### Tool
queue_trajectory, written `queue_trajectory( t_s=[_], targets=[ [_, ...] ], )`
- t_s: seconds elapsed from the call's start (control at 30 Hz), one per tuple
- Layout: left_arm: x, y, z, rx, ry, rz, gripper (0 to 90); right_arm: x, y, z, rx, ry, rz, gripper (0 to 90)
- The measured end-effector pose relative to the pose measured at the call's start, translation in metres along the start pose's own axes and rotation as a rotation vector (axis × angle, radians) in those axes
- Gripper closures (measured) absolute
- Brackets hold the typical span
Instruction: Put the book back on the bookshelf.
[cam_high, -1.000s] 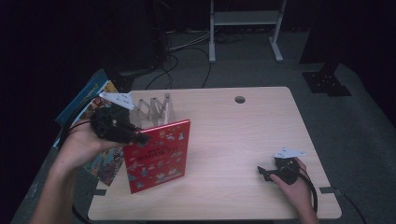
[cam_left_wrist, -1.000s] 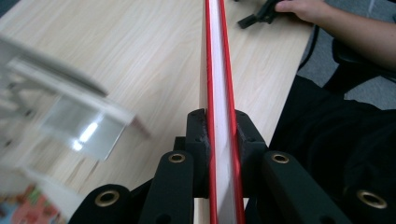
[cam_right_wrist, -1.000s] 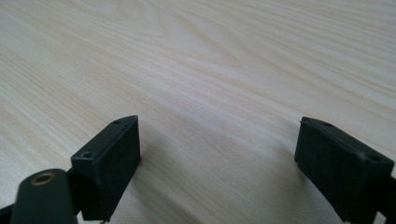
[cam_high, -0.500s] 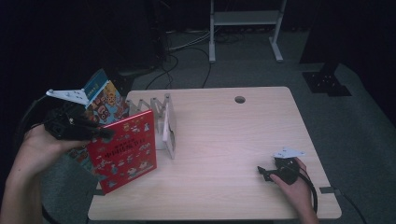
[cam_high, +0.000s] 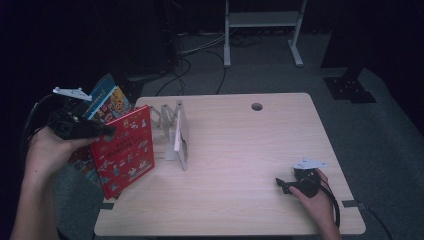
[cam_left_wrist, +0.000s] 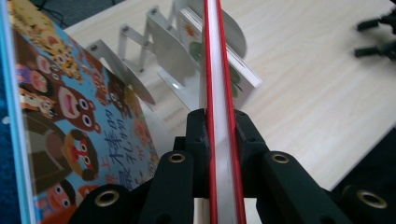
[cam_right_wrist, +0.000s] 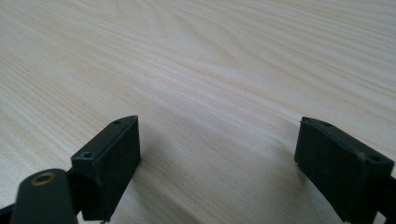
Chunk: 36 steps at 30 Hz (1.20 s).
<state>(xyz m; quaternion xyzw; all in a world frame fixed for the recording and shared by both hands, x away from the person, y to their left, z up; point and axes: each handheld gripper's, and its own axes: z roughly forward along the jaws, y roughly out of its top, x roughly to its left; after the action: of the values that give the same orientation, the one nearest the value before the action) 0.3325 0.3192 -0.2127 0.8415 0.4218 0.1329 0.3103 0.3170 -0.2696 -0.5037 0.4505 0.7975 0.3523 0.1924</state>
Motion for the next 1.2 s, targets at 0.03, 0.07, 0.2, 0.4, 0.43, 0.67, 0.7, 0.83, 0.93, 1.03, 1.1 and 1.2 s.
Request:
queue_trajectory(
  t_s=[0.03, 0.07, 0.2, 0.4, 0.43, 0.67, 0.7, 0.83, 0.93, 1.03, 1.1, 1.2],
  targets=[
    [0.001, 0.001, 0.002, -0.006, 0.001, -0.006, 79.2, 0.0, 0.0, 0.0, 0.0, 0.0, 0.0, 13.5],
    [0.003, 0.002, 0.005, -0.007, 0.004, -0.014, 79.2, 0.0, 0.0, 0.0, 0.0, 0.0, 0.0, 13.5],
    [0.007, 0.008, 0.016, -0.02, 0.022, -0.039, 79.2, 0.0, 0.0, 0.0, 0.0, 0.0, 0.0, 13.5],
    [0.013, 0.017, 0.035, -0.04, 0.054, -0.07, 79.2, 0.0, 0.0, 0.0, 0.0, 0.0, 0.0, 13.5],
    [0.014, 0.019, 0.039, -0.042, 0.06, -0.073, 79.2, 0.0, 0.0, 0.0, 0.0, 0.0, 0.0, 13.5],
    [0.022, 0.027, 0.061, -0.066, 0.085, -0.097, 79.1, 0.0, 0.0, 0.0, 0.0, 0.0, 0.0, 13.5],
    [0.025, 0.028, 0.065, -0.072, 0.084, -0.107, 79.1, 0.0, 0.0, 0.0, 0.0, 0.0, 0.0, 13.5],
    [0.03, 0.032, 0.075, -0.094, 0.097, -0.121, 79.2, 0.0, 0.0, 0.0, -0.001, -0.001, -0.002, 13.5],
    [0.032, 0.034, 0.078, -0.102, 0.109, -0.125, 79.1, 0.0, 0.0, 0.0, 0.0, 0.0, -0.001, 13.5],
    [0.034, 0.034, 0.081, -0.105, 0.118, -0.13, 79.1, 0.0, 0.0, 0.0, 0.0, 0.0, 0.0, 13.5],
    [0.033, 0.033, 0.082, -0.097, 0.124, -0.128, 79.1, 0.0, 0.0, 0.0, 0.0, 0.0, 0.0, 13.5],
    [0.032, 0.032, 0.081, -0.081, 0.131, -0.126, 79.1, 0.0, 0.0, 0.0, 0.0, 0.0, 0.0, 13.5]
  ],
)
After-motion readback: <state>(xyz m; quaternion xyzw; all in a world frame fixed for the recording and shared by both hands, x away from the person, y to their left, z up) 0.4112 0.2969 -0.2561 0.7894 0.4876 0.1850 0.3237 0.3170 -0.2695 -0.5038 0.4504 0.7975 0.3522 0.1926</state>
